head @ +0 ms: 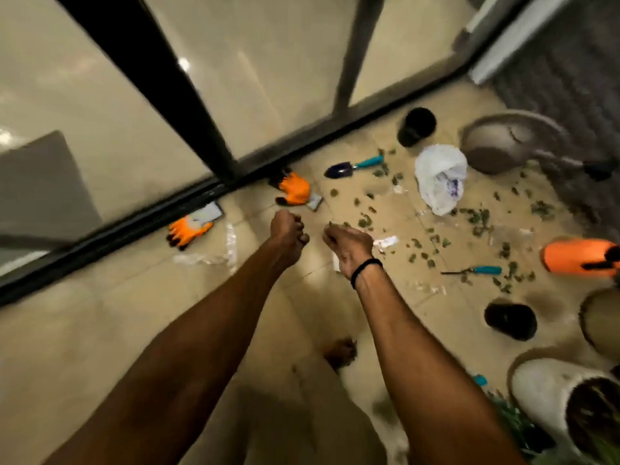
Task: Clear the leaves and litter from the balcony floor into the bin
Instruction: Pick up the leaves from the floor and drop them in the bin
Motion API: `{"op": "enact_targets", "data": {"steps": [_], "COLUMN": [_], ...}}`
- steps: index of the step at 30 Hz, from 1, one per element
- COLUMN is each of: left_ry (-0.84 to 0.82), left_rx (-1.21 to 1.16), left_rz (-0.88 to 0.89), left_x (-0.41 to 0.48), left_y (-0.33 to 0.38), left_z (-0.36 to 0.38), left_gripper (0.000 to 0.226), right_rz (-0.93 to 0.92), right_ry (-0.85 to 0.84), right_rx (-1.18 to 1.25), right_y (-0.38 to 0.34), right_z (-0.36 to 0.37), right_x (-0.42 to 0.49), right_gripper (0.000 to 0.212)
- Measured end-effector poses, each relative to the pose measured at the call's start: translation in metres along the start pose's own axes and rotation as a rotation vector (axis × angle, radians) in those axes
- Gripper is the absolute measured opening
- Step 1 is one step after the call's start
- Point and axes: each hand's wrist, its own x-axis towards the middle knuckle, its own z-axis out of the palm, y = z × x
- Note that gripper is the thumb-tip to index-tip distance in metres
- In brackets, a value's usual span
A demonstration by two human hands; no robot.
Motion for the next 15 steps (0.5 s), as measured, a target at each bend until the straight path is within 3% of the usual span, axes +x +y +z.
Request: {"op": "enact_targets", "data": {"steps": [4,8,15], "left_ry": [0.050,0.125,0.207], "left_rx": [-0.208,-0.420,-0.733], "left_rz": [0.022,0.055,0.095], "left_x": [-0.022,-0.026,-0.026], "left_y": [0.058,0.109,0.133], "left_z": [-0.116,-0.268,-0.589], "left_gripper": [0.033,0.032,0.033], "right_rz": [0.010,0.027,0.099], "right_ry": [-0.131,-0.223,-0.425], "right_rx": [-0.114,-0.292,-0.489], "right_y": [0.045,0.126,0.337], "right_z": [0.104,0.217,0.415], "right_x": [-0.057,-0.114,-0.212], "right_gripper": [0.007,0.008,0.013]}}
